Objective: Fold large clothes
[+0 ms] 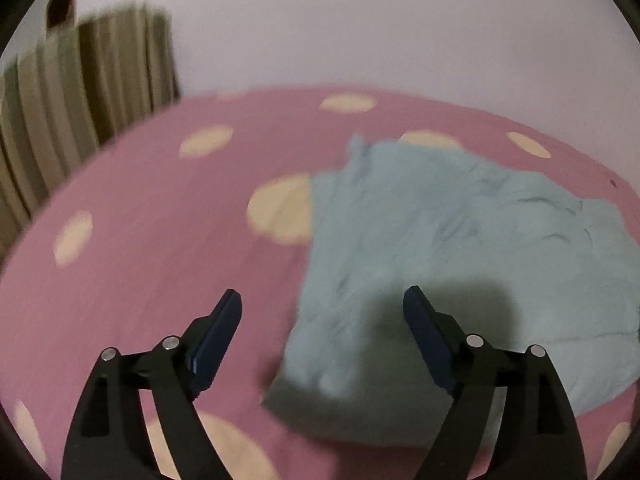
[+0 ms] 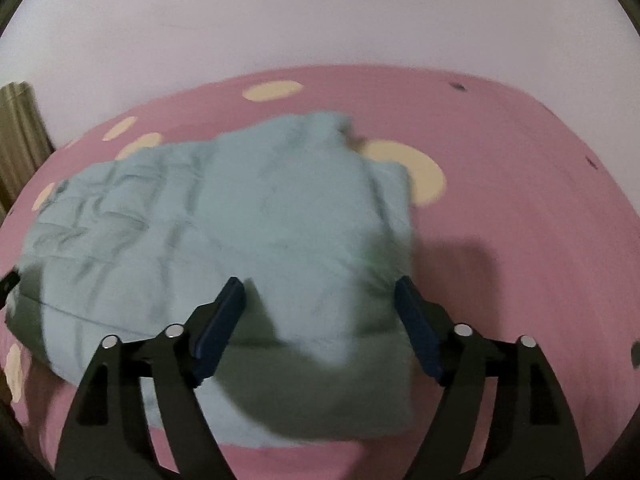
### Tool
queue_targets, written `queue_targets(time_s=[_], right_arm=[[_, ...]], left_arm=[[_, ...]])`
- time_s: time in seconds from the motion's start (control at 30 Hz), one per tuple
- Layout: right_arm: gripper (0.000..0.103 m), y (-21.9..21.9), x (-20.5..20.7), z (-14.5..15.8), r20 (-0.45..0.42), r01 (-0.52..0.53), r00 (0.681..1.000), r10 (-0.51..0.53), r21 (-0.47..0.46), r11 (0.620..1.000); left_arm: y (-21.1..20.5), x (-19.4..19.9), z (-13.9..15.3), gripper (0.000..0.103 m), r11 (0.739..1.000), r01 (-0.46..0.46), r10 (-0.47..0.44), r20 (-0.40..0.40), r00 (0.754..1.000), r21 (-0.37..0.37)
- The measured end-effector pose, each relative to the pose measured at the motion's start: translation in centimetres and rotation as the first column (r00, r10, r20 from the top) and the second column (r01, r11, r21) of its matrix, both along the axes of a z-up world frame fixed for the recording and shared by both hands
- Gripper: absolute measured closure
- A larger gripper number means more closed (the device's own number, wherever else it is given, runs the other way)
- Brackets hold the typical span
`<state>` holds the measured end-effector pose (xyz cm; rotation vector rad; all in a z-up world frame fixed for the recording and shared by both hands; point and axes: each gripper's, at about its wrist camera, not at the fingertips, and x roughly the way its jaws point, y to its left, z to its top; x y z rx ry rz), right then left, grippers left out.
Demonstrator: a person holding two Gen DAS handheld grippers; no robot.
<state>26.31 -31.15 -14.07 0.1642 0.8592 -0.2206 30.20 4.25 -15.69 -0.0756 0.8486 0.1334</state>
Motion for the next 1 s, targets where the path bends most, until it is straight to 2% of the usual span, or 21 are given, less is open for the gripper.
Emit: queue_targets(time_s=[0.07,0.17,0.23,0.27,0.3,0.33,0.4,0.5,0.53,0.6,0.7,0.8,1.0], right_arm=[[0.021,-1.1,-0.1,-1.0,-0.020,0.021,1.000,-0.020,0.064,0.998],[0.020,-1.6,0.2,-2.2,-0.048,0.036,0.998,-0.030,0.121,0.992],[0.020,-1.3,0.6,-2.9,-0.059,0.038,0.998,-0.031,0.122,0.992],[0.022,-1.3,0.6,-3.1,-0.067,0.041,0.997,-0.032,0.126,0.991],[0.031,-1.3,0.5,-3.3,-0.070,0.042,0.997,-0.033,0.134,0.990],[0.036,-1.2,0.5,-3.5,-0.071,0.035,0.997,-0.025,0.145,0.989],[0.055,-0.7,0.4,-3.4,-0.068,0.023,0.998,-0.013,0.144,0.989],[0.073,0.1,0.2,-2.9,-0.058,-0.004,0.998,0.012,0.138,0.990],[0.076,0.5,0.3,-2.7,-0.054,-0.008,0.998,0.015,0.136,0.991],[0.083,0.9,0.0,-2.1,-0.042,-0.015,0.999,0.020,0.132,0.991],[0.086,1.2,-0.9,-1.4,-0.030,-0.022,0.999,0.026,0.140,0.990],[0.087,1.7,-2.1,-0.8,-0.022,-0.033,0.999,0.037,0.152,0.988],[0.087,3.3,-5.3,-0.5,-0.028,-0.070,0.997,0.076,0.172,0.983]], left_arm=[[1.0,-0.2,-1.2,0.021,0.995,0.005,-0.009,-0.041,0.999,-0.104],[1.8,0.2,-2.2,0.021,0.966,0.025,-0.043,-0.063,0.997,-0.256],[1.8,0.8,-2.6,0.028,0.953,0.029,-0.051,-0.065,0.997,-0.302],[1.6,1.0,-2.8,0.039,0.951,0.038,-0.061,-0.067,0.996,-0.308],[1.2,1.1,-3.0,0.048,0.952,0.054,-0.077,-0.065,0.995,-0.303],[1.0,1.4,-3.2,0.052,0.953,0.067,-0.088,-0.061,0.994,-0.295],[0.3,1.4,-3.0,0.070,0.954,0.098,-0.117,-0.049,0.992,-0.283],[-0.5,0.9,-2.2,0.083,0.966,0.117,-0.127,-0.030,0.991,-0.230],[-0.6,0.8,-2.0,0.086,0.968,0.118,-0.126,-0.025,0.992,-0.222],[-0.5,0.5,-1.4,0.089,0.968,0.111,-0.117,-0.014,0.993,-0.225],[-0.2,-0.3,-0.2,0.090,0.971,0.104,-0.105,0.008,0.994,-0.217],[0.4,-1.6,0.9,0.091,0.972,0.108,-0.105,0.027,0.994,-0.210],[2.6,-5.7,1.4,0.091,0.971,0.084,-0.083,0.015,0.996,-0.224]])
